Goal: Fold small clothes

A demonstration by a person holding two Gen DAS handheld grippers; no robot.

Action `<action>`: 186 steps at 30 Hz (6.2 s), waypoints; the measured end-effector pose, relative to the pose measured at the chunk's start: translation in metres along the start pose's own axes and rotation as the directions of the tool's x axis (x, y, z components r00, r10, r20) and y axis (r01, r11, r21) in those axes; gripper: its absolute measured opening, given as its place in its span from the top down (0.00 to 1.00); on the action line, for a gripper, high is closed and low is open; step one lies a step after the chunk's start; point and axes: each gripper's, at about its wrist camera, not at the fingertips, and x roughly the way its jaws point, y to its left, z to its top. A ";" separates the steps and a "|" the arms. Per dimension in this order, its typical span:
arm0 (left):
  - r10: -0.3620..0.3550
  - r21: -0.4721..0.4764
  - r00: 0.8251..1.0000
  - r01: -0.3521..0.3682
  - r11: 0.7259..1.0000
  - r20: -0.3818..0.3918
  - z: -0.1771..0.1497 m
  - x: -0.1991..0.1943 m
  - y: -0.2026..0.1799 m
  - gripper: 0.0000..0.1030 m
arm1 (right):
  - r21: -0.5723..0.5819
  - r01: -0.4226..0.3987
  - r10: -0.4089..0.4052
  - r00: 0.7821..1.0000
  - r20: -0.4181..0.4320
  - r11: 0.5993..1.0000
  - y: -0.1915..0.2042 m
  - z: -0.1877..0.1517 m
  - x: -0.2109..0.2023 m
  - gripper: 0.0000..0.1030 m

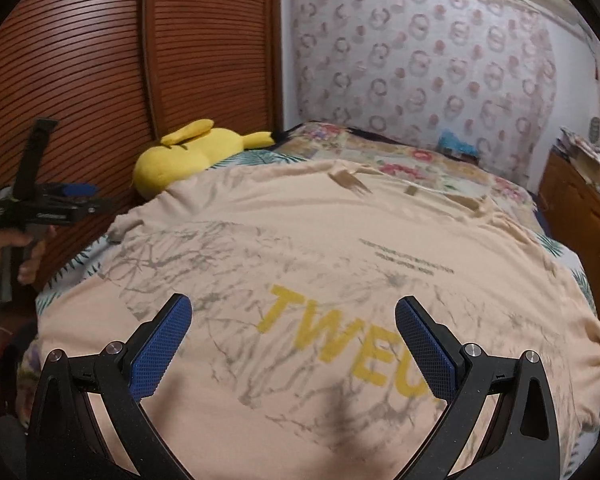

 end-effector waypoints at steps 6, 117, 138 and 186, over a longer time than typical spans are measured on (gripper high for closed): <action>-0.062 -0.067 0.995 0.057 0.996 -0.075 0.002 0.025 0.015 0.42 | -0.016 -0.030 0.031 0.999 0.010 0.999 0.009 0.010 0.005 0.00; -0.011 0.149 0.999 0.019 0.989 -0.050 -0.017 0.016 -0.056 0.42 | 0.037 -0.003 0.009 0.989 -0.149 0.999 -0.055 0.057 0.106 0.71; -0.012 0.148 0.999 0.019 0.989 -0.050 -0.018 0.016 -0.056 0.41 | -0.025 -0.002 -0.003 0.983 -0.182 1.000 -0.047 0.064 0.138 0.99; -0.144 0.243 0.989 0.144 0.959 -0.015 -0.002 0.005 -0.159 0.40 | 0.124 0.204 -0.168 0.952 -0.255 0.971 -0.173 -0.092 -0.037 0.21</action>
